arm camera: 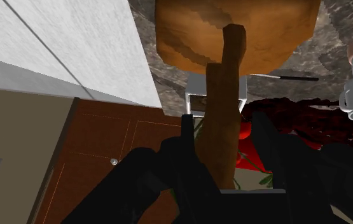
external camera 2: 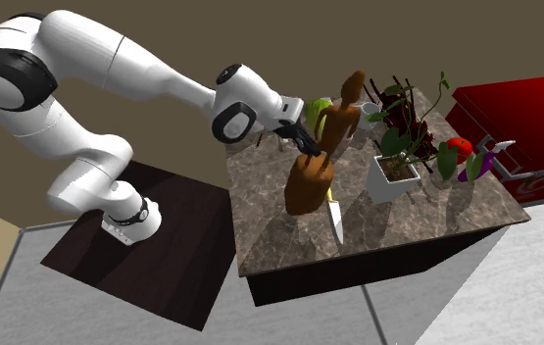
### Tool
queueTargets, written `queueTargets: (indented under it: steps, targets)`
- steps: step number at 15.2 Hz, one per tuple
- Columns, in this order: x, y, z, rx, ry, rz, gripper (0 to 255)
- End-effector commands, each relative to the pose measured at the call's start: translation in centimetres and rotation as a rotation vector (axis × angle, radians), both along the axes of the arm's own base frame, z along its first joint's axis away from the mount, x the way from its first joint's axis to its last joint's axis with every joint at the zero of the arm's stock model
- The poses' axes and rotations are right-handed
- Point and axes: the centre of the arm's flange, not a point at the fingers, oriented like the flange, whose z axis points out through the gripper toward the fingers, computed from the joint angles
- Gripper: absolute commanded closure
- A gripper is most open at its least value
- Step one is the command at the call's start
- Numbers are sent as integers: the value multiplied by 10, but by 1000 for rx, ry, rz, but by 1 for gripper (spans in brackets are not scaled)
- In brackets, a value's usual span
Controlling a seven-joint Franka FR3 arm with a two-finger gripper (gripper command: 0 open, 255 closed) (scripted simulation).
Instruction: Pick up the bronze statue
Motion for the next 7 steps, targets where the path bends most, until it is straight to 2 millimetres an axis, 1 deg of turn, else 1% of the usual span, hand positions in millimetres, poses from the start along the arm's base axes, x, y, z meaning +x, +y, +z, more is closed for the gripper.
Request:
queueTargets:
  steps: [1, 5, 7]
  targets:
    - [1, 0, 13, 3, -5, 1, 255]
    - [1, 0, 34, 3, -5, 1, 255]
    - [1, 0, 35, 3, -5, 1, 255]
